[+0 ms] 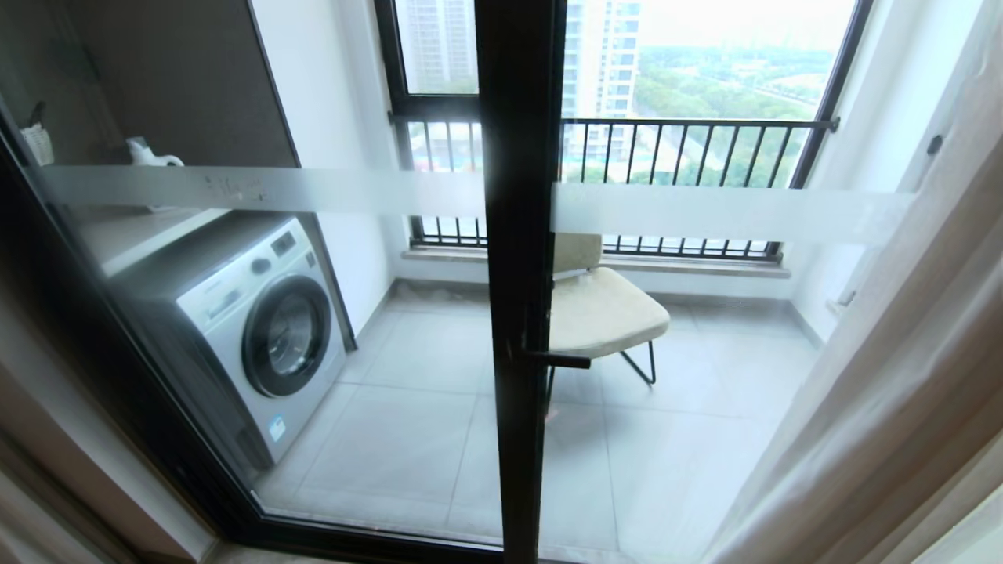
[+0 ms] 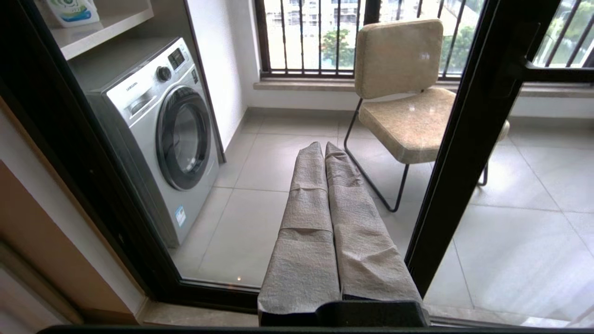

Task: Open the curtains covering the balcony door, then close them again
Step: Pull the inner curtains open on both sides

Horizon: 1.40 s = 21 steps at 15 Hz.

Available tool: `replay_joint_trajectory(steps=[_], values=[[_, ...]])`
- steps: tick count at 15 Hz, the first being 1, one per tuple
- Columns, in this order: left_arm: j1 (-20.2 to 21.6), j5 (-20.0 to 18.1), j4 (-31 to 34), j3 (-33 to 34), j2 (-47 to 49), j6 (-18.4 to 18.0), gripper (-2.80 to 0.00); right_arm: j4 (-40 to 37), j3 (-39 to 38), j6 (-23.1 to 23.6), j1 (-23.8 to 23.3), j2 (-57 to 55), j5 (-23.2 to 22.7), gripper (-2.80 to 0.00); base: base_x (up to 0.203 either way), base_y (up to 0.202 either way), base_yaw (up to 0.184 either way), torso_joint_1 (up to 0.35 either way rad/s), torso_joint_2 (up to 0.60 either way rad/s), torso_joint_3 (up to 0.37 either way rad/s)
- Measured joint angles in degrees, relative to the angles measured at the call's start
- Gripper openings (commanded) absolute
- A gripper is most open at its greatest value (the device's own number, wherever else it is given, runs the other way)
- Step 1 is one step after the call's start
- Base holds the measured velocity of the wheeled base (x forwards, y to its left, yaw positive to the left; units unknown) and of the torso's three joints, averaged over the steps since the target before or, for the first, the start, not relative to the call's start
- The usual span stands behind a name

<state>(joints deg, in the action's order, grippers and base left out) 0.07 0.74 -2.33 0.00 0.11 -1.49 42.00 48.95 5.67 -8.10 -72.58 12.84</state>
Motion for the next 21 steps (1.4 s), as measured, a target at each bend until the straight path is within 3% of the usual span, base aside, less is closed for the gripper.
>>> replay_joint_trajectory(steps=[9,21], values=[[0.00,-0.05,0.00,0.00,0.00,0.00,-2.80,-0.30,-0.09,-0.11,-3.31,1.20,-0.08,-2.80,0.000,-0.190,-0.001,0.002,0.00,0.002],[0.00,0.00,-0.01,-0.01,0.00,0.00,-2.80,-0.38,-0.88,-0.20,-4.15,2.08,-0.12,-2.80,0.000,-0.192,0.000,0.001,0.00,0.004]])
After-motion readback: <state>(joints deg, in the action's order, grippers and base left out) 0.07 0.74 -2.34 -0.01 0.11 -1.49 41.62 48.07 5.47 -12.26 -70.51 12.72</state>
